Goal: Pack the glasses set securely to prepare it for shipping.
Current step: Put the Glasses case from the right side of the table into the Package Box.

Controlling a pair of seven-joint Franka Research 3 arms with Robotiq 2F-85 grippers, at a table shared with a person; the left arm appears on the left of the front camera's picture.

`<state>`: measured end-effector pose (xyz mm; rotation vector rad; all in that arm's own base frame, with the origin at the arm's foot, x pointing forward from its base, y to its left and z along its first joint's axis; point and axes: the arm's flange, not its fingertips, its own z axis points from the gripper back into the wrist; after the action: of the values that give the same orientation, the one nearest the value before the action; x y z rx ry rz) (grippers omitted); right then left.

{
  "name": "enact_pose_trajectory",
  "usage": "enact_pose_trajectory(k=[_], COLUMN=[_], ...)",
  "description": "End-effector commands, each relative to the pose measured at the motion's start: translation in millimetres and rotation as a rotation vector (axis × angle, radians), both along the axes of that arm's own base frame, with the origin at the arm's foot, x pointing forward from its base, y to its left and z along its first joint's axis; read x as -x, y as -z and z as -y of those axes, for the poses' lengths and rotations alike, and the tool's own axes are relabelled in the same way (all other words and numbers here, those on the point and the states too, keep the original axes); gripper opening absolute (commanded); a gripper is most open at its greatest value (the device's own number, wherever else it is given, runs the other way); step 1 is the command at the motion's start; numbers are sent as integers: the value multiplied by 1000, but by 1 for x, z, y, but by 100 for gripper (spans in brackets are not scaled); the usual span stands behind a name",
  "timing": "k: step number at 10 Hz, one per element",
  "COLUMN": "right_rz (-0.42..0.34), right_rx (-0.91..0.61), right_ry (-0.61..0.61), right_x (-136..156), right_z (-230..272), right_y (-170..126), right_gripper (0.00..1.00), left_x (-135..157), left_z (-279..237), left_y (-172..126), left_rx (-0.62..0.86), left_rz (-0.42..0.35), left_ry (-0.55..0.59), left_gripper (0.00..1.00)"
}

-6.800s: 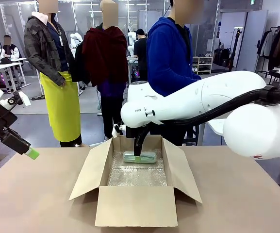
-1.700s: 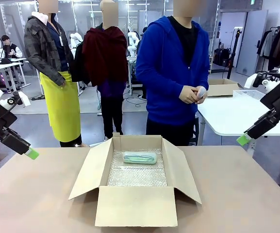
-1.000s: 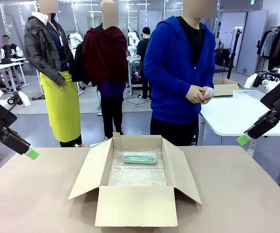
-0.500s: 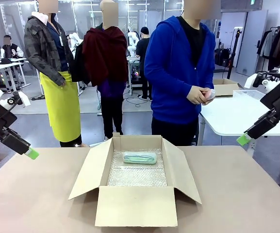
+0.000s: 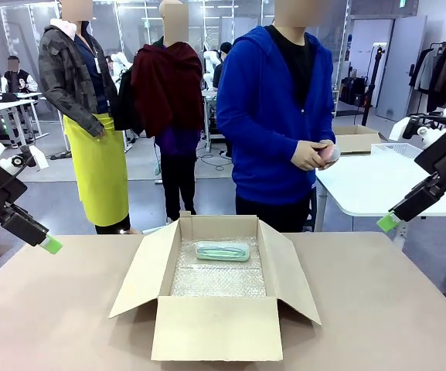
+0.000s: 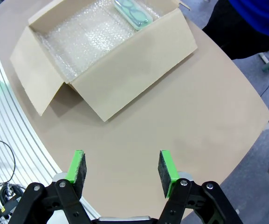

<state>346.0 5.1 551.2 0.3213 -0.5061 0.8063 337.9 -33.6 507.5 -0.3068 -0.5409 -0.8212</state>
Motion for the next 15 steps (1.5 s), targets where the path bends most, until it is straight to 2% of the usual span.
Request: enact_pose_trajectory(k=[1,15], right_rz=[-8,-8], right_rx=[6,6], right_ry=[-3,-3], right_x=[-2,-2], right_z=[0,0], right_y=[-3,-3], right_gripper=[78,78], left_x=[0,0], left_z=[-2,-2], left_y=[-1,-1], left_rx=[19,19], left_rz=[4,4], left_ry=[15,15], left_gripper=[100,100])
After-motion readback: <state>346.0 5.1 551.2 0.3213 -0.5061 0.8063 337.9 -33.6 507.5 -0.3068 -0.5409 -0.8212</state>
